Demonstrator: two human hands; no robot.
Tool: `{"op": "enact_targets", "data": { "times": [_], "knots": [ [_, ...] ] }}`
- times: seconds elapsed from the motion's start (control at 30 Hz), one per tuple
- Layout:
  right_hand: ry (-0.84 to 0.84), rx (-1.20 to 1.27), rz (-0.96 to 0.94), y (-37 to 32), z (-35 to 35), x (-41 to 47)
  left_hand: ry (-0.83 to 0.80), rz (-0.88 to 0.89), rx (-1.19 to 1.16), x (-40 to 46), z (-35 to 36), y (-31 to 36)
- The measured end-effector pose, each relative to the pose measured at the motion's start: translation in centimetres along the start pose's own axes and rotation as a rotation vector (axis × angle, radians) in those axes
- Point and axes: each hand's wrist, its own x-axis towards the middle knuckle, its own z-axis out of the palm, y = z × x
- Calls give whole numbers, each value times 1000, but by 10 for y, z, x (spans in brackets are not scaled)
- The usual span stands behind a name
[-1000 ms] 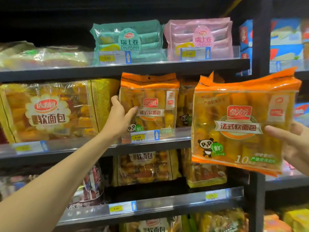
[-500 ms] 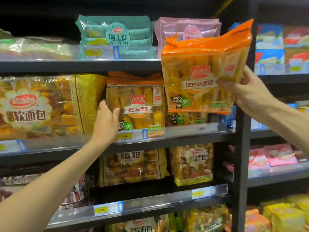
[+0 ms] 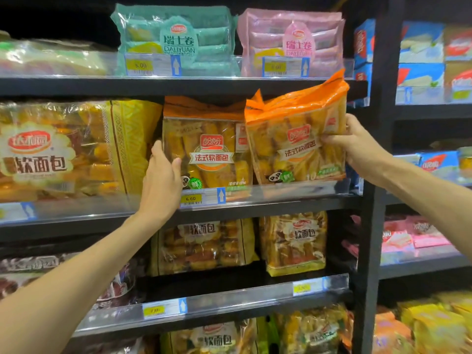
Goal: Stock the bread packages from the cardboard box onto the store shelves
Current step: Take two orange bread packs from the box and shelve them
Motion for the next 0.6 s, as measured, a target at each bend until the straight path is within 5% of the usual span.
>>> {"op": "enact_targets", "data": {
  "times": [0.6],
  "knots": [
    [80, -178, 312, 22, 11, 8, 5, -6, 15, -6, 0, 6]
  ]
}}
